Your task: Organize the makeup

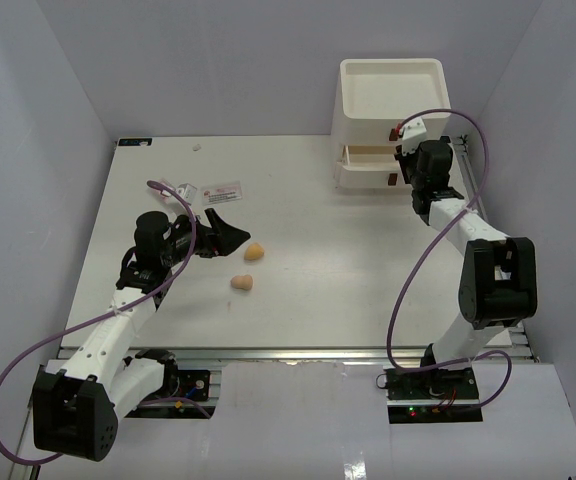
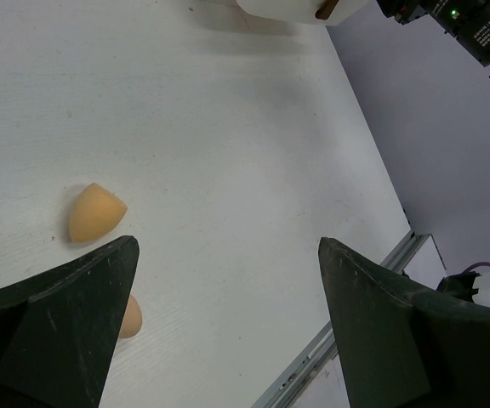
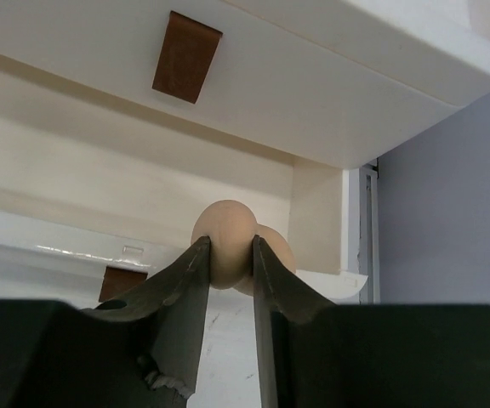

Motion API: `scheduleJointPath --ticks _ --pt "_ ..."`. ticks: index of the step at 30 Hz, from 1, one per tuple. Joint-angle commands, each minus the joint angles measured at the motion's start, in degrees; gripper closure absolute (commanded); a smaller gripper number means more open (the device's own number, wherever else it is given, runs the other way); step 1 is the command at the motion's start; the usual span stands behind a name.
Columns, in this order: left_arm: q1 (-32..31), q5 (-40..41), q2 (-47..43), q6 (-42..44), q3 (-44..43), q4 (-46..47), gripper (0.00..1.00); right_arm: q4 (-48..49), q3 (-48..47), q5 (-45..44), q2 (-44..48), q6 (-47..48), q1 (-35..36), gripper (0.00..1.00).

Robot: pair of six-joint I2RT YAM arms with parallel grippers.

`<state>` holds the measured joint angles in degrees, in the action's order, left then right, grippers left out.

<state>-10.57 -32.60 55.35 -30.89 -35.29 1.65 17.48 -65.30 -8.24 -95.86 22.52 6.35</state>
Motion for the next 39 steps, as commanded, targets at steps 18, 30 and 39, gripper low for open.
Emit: scheduleJointPath --ticks 18,30,39 --pt "0.35 0.28 0.17 0.74 0.04 -0.16 0.02 4.14 -9.93 3.57 -5.88 0.07 -1.38 0.44" --pt "0.31 1.84 0.50 1.27 -0.13 -0.84 0.02 -12.29 -6.88 32.97 4.78 1.23 -3.39 0.40" --pt "0.38 11.22 5.66 -2.67 -1.37 -7.00 0.04 -34.44 3.49 71.45 12.94 6.16 -2.57 0.42"
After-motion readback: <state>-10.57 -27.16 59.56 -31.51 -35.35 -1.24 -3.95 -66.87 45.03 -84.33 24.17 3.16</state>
